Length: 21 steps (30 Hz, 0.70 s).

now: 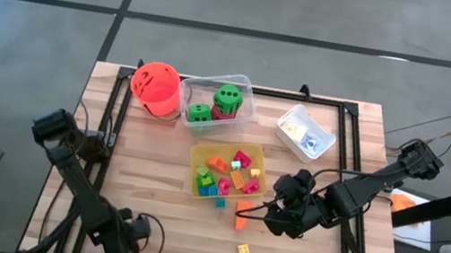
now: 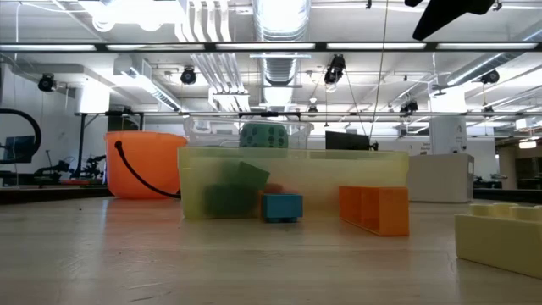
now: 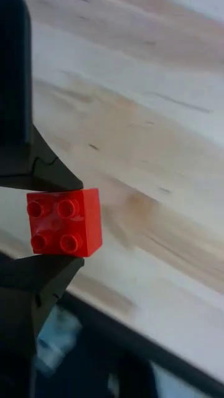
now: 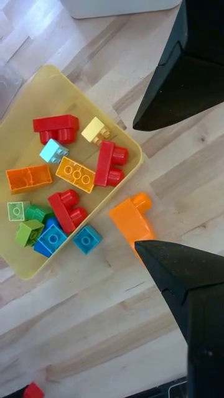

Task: Pick & Place Toys
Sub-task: Put the red game piece into the yellow bin

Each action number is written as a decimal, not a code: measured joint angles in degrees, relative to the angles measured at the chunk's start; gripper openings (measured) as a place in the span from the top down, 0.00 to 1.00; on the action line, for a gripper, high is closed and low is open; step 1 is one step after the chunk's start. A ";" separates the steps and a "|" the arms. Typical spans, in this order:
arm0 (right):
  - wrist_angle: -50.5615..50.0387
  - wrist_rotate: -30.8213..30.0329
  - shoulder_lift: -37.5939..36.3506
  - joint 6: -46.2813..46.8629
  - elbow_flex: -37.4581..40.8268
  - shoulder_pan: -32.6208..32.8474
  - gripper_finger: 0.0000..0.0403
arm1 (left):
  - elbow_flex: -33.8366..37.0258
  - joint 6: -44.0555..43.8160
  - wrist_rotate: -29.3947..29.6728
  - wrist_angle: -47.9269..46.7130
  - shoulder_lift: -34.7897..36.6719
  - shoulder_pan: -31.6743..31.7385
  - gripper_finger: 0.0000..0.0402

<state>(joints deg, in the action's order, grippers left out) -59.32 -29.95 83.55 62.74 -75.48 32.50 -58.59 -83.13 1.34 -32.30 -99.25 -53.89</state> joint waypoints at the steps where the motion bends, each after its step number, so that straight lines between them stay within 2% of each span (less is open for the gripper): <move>1: 0.03 -0.01 0.00 -0.22 0.00 -0.01 0.26 | 0.00 -1.61 1.92 0.54 0.78 0.00 0.70; 5: 0.10 -0.08 0.00 -1.24 0.00 -0.14 0.26 | 0.00 -6.97 10.54 1.50 4.19 0.97 0.70; 9: 0.12 -0.22 0.00 -0.11 0.00 -0.14 0.26 | 0.00 -6.21 15.91 1.42 7.92 5.97 0.70; 13: 0.18 -0.23 0.00 2.58 0.00 -0.14 0.26 | 0.00 4.66 14.25 3.62 10.35 15.91 0.70; 17: 0.14 0.02 0.00 4.58 0.02 0.13 0.26 | 0.00 19.11 6.90 11.96 11.04 28.06 0.70; 21: 0.14 0.25 0.00 6.74 0.02 0.72 0.26 | 0.00 26.34 2.53 20.65 11.04 37.67 0.70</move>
<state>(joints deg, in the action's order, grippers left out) -59.18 -29.69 83.55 69.48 -75.46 33.22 -58.59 -56.79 3.87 -11.65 -88.20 -16.22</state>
